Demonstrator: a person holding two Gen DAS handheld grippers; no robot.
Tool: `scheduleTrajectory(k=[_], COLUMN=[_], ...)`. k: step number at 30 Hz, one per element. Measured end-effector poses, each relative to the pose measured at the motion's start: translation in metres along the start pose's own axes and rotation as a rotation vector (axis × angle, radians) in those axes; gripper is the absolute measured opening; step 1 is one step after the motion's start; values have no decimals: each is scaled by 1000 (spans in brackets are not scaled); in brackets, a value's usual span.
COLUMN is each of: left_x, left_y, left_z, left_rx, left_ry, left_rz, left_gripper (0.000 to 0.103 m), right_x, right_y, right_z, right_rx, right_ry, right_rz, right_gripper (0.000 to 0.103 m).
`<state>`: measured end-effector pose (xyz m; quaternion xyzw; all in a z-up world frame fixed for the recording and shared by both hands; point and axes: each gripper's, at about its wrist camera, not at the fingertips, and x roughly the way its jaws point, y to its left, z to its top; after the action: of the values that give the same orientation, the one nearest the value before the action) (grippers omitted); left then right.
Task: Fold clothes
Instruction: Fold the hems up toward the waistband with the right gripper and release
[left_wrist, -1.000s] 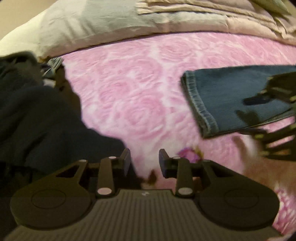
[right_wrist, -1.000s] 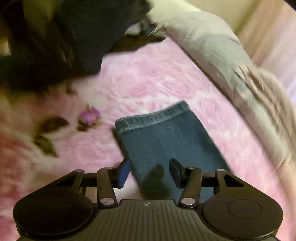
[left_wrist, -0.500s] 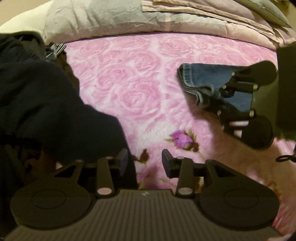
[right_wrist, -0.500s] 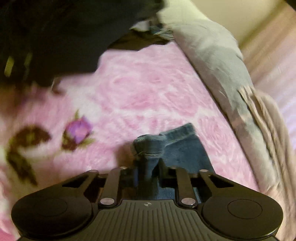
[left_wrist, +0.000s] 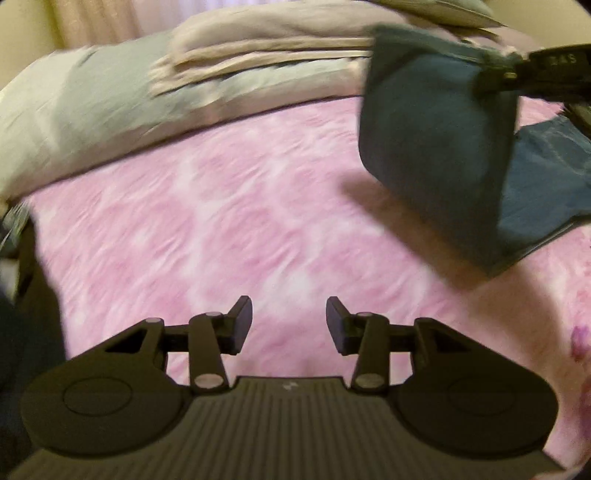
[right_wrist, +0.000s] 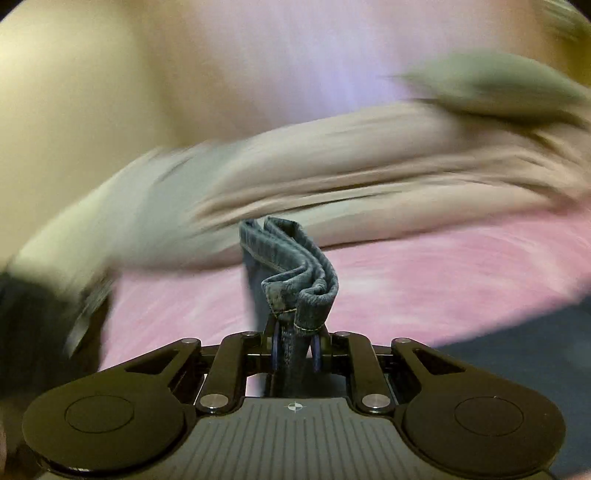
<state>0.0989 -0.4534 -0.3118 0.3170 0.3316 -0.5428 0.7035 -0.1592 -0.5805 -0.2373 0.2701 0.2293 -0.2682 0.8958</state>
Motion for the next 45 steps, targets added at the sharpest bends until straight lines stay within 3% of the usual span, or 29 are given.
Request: scheduleTrajectory(k=[5,8,10,12,14,15,16,18,22,26,29,30,33,35,37,41,45], left_x=[26,42,49,54,60,62,63,66,78,91,100,104,117,128,142,174,195], left_y=[-57,-91,-112,-130,-144,-151,-157,-169,-189,-209,-217,-218,-216,-211,-207,-205,-208], left_z=[44,63,72,80,89,94,99,109,121,133,137,138,141,145,149,151,150], left_rx=[120,187,225,252,270,280,290,305,342,380,421,435,464,464,467,447,438], left_ry=[-13,-10,-7,-5,-2,0,-2,-10,-14,-18,-11,-9,5,25,62,98,81], left_rz=[-84,-124,-146,-162,-172,-174,-177,-183,-196,-210,-212,-210,-196,-188,-178,-170,-167], left_gripper=[39,39,40,40,40,40,40,40,42,42,42,42,42,42,42,43,45], right_x=[-16,-12,-12,-13,-9,-9,-13,-20,-46,-43,-49,-50,-53,-57,-60,-35,-10], right_y=[-140,-190,-209,-215,-220,-223,-228,-236,-250,-282,-296,-299,-307,-296,-284,-256,-230], right_z=[-18,-34,-40,-41,-41,-41,-39,-34,-14,-30,-35,-35,-32,-24,-16,-14,-14], right_rx=[359,519,605,626,632,640,646,657,555,587,580,594,626,575,522,384,251], right_ry=[-11,39,55,49,72,85,88,89,-11,41,40,48,72,64,57,89,124], right_rz=[-251,-218,-162,-125,-126,-135,-140,-147,-128,-227,-277,-270,-249,-225,-199,-109,-25], right_gripper=[16,37,70,72,71,55,30,27,24,24,10,5,7,16,77,78,78])
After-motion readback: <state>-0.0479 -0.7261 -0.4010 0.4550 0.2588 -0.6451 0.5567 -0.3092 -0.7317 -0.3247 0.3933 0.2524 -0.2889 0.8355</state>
